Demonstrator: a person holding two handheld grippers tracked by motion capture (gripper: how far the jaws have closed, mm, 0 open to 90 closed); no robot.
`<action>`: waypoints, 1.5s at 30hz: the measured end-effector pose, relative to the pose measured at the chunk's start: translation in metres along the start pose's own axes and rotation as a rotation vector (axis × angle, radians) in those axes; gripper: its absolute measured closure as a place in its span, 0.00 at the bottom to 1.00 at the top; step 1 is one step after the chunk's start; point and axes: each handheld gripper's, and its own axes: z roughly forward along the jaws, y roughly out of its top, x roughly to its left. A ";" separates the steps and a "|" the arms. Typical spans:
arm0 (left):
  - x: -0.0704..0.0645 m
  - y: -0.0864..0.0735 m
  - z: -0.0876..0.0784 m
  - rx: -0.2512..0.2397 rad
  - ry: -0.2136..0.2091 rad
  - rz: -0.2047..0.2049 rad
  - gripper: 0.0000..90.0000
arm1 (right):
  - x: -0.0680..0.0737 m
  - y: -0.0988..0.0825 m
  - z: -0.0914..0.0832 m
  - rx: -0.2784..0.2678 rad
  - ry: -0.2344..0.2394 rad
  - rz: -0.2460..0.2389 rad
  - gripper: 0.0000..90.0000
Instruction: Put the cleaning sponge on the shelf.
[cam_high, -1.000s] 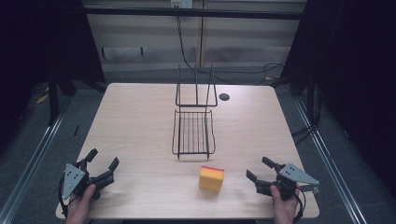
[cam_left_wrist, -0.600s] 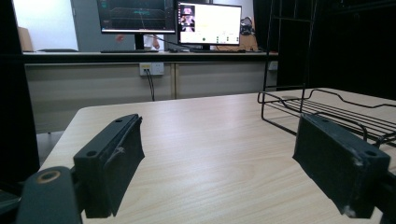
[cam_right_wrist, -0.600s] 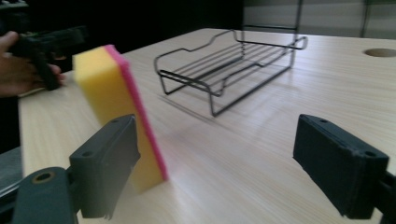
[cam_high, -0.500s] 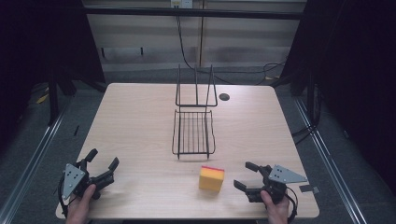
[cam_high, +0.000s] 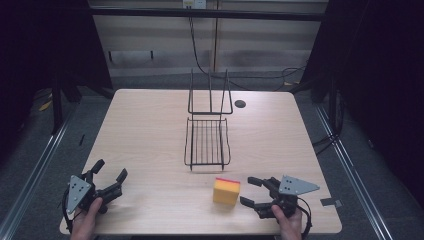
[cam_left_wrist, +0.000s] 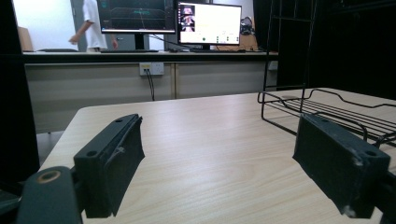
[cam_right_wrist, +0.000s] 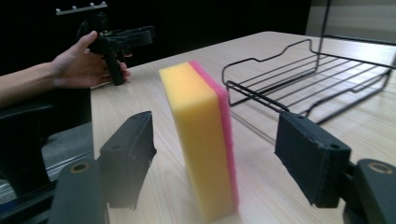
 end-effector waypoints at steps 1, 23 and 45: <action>0.000 0.000 0.000 0.000 0.000 0.000 0.17 | 0.000 0.002 0.005 0.010 0.041 0.000 0.30; 0.000 0.000 0.000 0.000 0.000 0.000 0.17 | -0.007 0.012 0.050 0.039 0.143 -0.047 0.42; 0.000 0.000 0.000 -0.001 0.001 0.000 0.17 | -0.008 0.009 0.058 0.031 0.180 -0.063 0.65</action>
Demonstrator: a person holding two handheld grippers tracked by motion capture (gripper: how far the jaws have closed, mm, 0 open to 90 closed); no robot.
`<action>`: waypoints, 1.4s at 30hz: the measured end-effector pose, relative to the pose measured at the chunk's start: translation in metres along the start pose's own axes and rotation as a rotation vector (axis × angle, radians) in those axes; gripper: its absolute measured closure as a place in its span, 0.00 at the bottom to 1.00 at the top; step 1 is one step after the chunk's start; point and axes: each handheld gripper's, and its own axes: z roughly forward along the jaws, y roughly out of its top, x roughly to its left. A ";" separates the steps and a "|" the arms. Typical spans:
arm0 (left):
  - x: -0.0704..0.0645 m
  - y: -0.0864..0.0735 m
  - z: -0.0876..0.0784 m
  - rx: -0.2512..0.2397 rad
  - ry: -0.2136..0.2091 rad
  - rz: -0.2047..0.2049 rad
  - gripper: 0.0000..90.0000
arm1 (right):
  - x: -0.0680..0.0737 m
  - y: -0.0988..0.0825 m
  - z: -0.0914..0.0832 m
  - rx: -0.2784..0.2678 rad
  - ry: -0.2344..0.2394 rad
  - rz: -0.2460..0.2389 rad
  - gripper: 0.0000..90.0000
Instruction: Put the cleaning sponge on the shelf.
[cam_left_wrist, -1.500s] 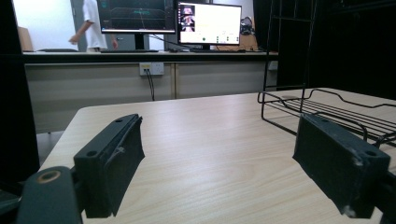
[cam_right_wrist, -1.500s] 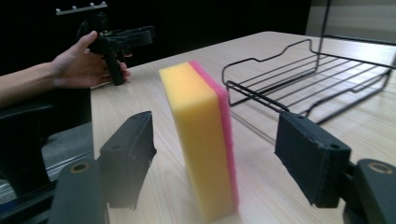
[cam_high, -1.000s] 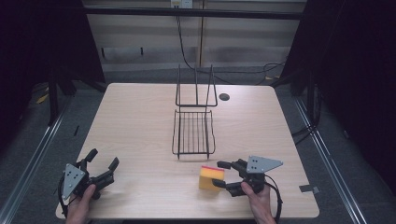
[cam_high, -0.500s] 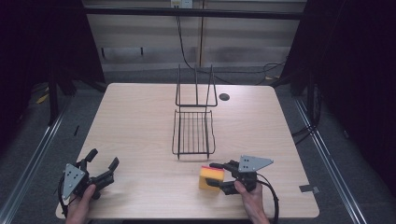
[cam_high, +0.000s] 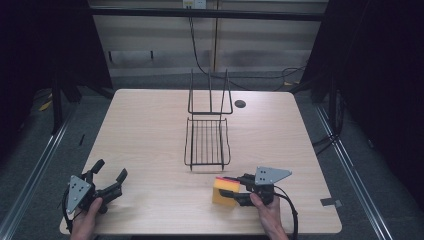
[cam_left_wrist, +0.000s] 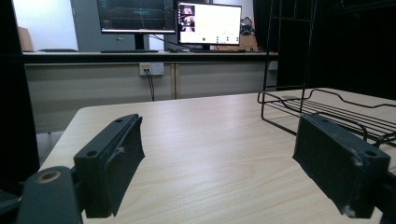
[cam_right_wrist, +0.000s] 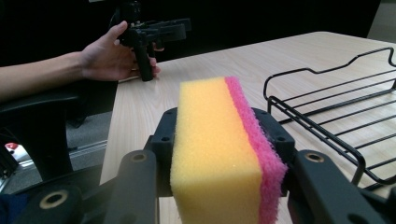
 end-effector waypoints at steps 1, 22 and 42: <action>0.000 0.000 0.000 0.000 0.000 0.000 0.17 | 0.000 0.000 0.000 0.000 0.000 0.000 0.65; 0.000 0.000 0.000 0.001 -0.001 0.000 0.17 | -0.003 0.016 0.001 -0.009 0.020 -0.026 0.66; 0.000 0.000 0.000 0.001 -0.001 -0.001 0.17 | -0.017 0.042 0.010 -0.033 0.043 -0.040 0.66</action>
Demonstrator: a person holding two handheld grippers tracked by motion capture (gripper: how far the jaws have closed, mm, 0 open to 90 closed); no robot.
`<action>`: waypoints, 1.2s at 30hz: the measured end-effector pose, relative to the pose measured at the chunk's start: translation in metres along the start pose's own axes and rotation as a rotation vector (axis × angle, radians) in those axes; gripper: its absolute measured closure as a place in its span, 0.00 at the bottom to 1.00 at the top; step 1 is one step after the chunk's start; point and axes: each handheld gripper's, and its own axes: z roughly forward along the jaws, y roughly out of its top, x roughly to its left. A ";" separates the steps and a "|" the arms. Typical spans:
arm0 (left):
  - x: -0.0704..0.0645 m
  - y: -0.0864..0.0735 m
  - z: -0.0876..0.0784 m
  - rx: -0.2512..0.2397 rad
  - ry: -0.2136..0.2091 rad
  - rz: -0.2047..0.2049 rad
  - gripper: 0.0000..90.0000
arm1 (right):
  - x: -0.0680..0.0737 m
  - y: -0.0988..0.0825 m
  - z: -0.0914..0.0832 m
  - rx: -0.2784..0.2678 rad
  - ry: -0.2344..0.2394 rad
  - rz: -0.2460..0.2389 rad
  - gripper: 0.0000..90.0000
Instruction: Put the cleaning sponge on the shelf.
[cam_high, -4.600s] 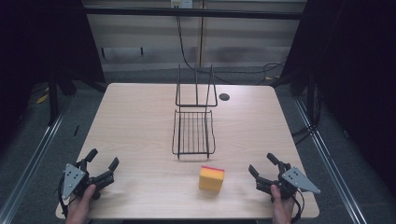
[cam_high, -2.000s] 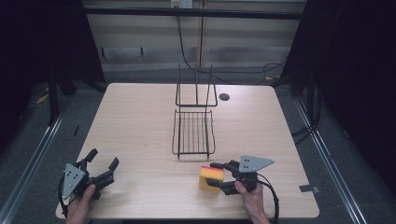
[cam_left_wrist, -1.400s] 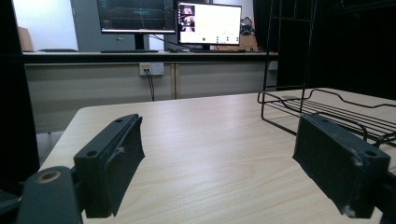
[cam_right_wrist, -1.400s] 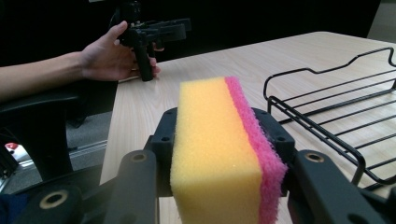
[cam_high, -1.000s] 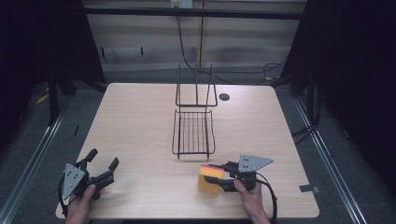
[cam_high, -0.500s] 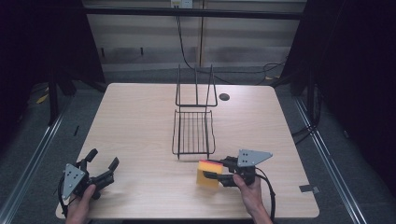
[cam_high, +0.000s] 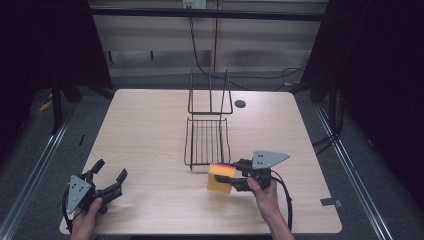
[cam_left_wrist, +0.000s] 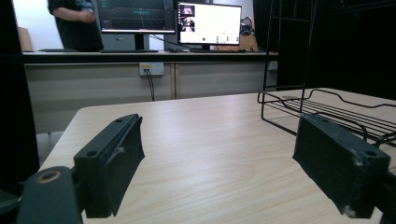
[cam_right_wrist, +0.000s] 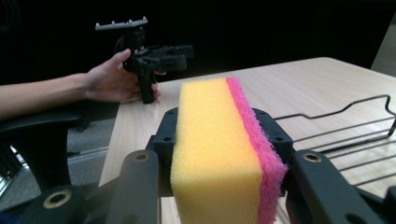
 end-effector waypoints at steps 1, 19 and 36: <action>0.000 0.000 0.000 0.000 0.000 0.000 0.17 | 0.000 0.000 0.000 0.000 0.000 0.000 0.66; 0.000 0.000 0.000 0.000 0.000 0.000 0.17 | -0.018 0.020 0.010 0.028 0.012 -0.019 0.66; 0.000 0.000 0.000 0.000 0.000 0.000 0.17 | -0.029 0.036 0.020 0.042 0.025 -0.037 0.66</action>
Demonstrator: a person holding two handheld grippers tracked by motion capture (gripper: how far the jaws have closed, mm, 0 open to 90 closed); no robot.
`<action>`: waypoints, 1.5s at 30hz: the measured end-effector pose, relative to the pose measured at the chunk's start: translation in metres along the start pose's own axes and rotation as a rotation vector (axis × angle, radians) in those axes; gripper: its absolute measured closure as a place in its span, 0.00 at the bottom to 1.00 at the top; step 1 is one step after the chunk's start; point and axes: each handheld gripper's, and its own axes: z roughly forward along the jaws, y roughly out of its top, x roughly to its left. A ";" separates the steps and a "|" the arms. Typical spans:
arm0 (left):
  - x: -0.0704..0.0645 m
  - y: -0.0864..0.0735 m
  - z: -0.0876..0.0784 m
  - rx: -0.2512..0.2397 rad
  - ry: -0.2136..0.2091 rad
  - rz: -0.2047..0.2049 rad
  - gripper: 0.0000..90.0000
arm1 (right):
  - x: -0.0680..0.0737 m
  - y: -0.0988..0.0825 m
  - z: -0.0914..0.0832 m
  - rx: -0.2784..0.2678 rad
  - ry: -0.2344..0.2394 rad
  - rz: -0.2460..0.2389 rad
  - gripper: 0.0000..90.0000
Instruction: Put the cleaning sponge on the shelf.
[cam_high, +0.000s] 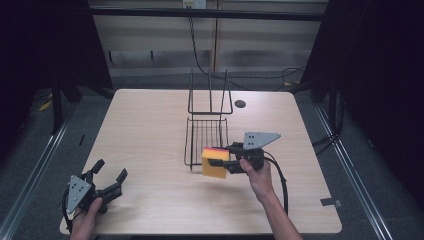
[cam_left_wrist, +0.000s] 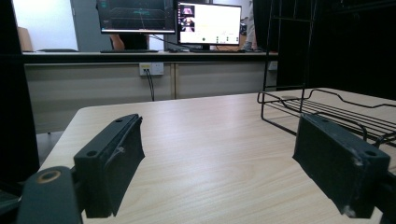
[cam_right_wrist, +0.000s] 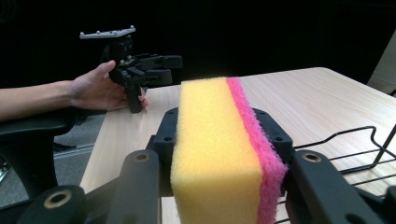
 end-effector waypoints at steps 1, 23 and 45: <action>0.000 0.000 0.000 0.000 0.000 -0.001 0.17 | -0.001 0.001 0.000 0.002 -0.002 0.001 0.66; 0.000 0.000 0.000 0.000 0.000 -0.001 0.17 | -0.021 0.001 0.012 0.016 -0.011 0.008 0.66; 0.000 0.000 0.000 -0.002 -0.002 -0.001 0.17 | -0.038 -0.003 0.031 0.034 0.006 0.012 0.66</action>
